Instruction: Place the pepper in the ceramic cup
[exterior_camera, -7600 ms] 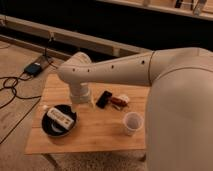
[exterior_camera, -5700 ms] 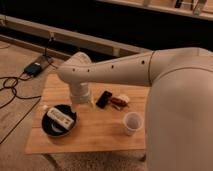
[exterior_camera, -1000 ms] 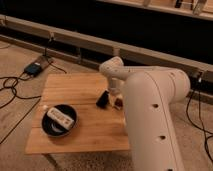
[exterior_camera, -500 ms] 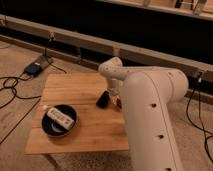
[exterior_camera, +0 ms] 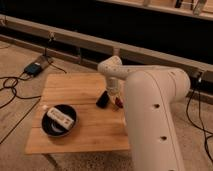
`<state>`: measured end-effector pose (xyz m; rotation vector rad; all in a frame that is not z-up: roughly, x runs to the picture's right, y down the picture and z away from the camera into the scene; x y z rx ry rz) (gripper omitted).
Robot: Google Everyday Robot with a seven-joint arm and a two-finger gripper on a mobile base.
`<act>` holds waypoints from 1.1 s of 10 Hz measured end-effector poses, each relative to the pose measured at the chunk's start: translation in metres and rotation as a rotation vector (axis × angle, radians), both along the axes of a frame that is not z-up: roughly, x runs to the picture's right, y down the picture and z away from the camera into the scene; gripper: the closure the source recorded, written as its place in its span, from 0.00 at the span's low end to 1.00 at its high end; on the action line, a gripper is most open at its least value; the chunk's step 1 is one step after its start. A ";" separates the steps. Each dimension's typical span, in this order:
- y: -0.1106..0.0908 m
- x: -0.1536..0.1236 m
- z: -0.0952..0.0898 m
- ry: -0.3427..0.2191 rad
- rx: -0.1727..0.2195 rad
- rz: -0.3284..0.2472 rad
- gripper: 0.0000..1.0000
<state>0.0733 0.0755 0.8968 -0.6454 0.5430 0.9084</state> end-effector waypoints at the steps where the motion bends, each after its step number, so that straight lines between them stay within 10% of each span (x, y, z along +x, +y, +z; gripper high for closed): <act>1: -0.004 -0.003 -0.007 -0.004 0.013 0.012 1.00; 11: -0.028 -0.015 -0.124 0.014 0.178 0.077 1.00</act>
